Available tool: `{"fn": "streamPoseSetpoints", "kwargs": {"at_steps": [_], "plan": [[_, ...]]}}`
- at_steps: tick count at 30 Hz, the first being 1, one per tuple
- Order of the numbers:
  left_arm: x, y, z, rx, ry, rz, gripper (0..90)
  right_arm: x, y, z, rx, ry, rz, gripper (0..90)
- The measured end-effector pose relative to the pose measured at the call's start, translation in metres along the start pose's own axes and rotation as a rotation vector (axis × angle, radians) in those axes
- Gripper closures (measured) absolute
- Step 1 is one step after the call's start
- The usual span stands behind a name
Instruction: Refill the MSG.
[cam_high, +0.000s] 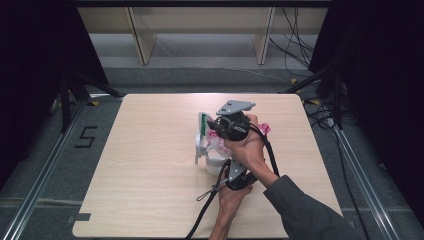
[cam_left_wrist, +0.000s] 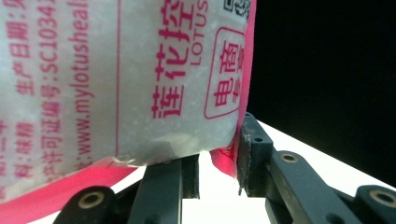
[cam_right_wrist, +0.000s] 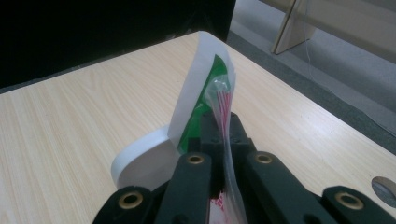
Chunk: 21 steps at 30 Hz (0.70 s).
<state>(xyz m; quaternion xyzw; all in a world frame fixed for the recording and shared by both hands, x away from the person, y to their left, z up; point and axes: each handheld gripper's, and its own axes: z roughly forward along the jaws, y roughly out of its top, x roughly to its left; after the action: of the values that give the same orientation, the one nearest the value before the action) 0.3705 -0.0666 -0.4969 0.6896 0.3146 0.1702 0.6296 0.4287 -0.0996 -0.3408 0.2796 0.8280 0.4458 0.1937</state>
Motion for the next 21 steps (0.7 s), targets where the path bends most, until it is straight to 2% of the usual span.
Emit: {"fn": "streamPoseSetpoints", "kwargs": {"at_steps": [1,2,8,13,18,19,21], "plan": [[-0.0025,-0.0006,0.0004,0.001,-0.011,-0.032,72.5,-0.0001,0.0002,0.0,0.0,0.0,-0.004,90.0],[-0.0026,-0.0006,0.0004,0.0,-0.011,-0.032,72.5,-0.0009,0.0002,0.0005,-0.013,-0.01,-0.022,90.0],[-0.0049,0.0001,0.0007,-0.012,-0.019,-0.049,72.5,0.0003,0.0006,0.0001,-0.01,-0.006,-0.014,90.0],[-0.0053,0.0009,0.0001,-0.017,-0.022,-0.047,72.5,0.0017,0.0016,0.0,0.01,-0.004,-0.014,90.0],[-0.0065,0.0014,-0.0002,-0.019,-0.022,-0.043,72.3,0.0028,0.0018,0.0019,0.009,-0.009,-0.014,90.0],[-0.0066,0.0015,-0.0003,-0.016,-0.021,-0.039,72.3,0.001,0.0025,0.0014,0.014,-0.005,-0.032,90.0],[-0.0072,0.0014,0.0,-0.019,-0.024,-0.042,72.3,0.0003,0.0024,0.0018,0.018,-0.004,-0.031,90.0]]}}
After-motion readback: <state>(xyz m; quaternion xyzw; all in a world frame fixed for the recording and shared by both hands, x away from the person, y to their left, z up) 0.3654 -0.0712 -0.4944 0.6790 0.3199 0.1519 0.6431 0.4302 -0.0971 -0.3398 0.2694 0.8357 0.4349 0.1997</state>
